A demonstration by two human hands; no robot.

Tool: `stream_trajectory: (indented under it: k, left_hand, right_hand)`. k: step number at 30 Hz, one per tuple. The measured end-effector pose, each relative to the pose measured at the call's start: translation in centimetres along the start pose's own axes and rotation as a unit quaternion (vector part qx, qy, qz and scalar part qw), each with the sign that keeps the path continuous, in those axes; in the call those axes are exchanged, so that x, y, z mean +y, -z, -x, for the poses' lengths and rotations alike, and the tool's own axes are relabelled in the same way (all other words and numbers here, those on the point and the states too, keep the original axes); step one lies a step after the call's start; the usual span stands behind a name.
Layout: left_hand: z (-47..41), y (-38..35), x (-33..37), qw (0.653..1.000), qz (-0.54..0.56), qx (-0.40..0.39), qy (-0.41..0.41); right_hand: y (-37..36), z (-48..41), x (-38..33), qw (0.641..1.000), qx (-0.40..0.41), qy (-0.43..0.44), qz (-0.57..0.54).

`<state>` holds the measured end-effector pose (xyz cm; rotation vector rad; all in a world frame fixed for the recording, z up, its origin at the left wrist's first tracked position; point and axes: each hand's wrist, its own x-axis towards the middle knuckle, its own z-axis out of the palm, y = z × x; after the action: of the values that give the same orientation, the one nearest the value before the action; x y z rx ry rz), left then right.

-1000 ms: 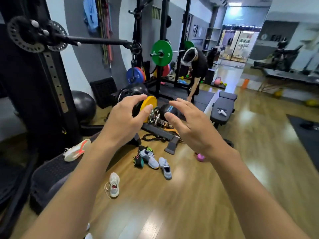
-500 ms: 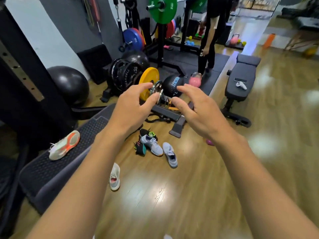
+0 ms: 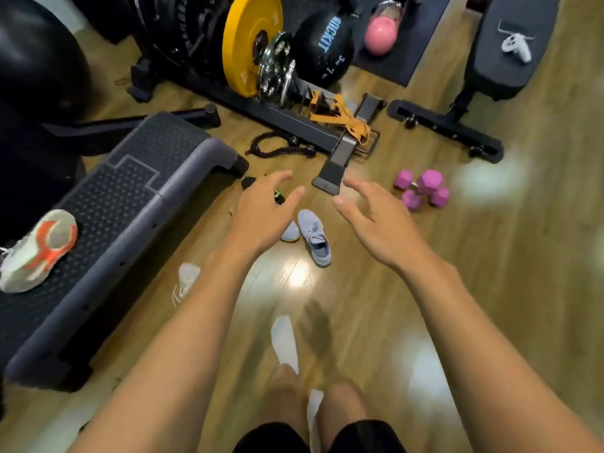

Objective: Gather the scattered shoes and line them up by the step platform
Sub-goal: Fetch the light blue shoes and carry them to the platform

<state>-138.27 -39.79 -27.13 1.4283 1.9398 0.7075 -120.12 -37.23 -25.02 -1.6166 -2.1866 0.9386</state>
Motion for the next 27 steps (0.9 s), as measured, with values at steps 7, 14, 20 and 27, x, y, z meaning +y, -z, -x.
stream_trajectory:
  k: [7,14,20,27]
  left_hand:
    - [-11.5,-14.7,-10.4,0.986,0.005,-0.127,0.110]
    - [-19.4,-31.5,-21.9,0.952,-0.015,-0.210,0.222]
    - [-24.0,-42.8,-30.6,0.925,-0.019,-0.210,0.315]
    - [-27.6,-52.2,-38.5,0.912,-0.037,-0.196,0.358]
  right_hand:
    - [-11.7,-9.9,13.0,0.976,-0.075,-0.170,-0.113]
    - [-26.2,-18.1,28.4,0.942,-0.107,-0.295,-0.120]
    - [-37.2,-23.2,38.2,0.928,-0.163,-0.322,-0.090]
    - [-46.8,-27.6,46.8,0.916,-0.135,-0.374,-0.049]
